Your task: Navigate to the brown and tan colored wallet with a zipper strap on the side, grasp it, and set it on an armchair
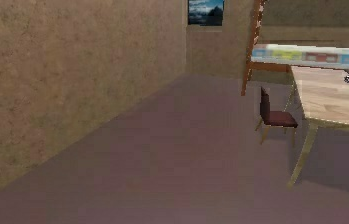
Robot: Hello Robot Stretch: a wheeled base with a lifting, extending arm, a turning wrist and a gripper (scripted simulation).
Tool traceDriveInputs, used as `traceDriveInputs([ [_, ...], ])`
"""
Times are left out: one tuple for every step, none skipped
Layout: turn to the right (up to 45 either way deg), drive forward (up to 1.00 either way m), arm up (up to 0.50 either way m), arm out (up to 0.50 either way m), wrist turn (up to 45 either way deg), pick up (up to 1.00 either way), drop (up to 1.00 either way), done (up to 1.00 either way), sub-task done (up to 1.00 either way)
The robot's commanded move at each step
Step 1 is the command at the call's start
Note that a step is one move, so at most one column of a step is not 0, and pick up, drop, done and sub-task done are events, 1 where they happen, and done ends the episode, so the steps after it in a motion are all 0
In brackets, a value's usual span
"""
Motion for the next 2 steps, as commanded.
traceDriveInputs([
  [0.0,0.0,0.0,0.0,45.0,0.0,0.0,0.0,0.0],
  [0.0,0.0,0.0,0.0,45.0,0.0,0.0,0.0,0.0],
])
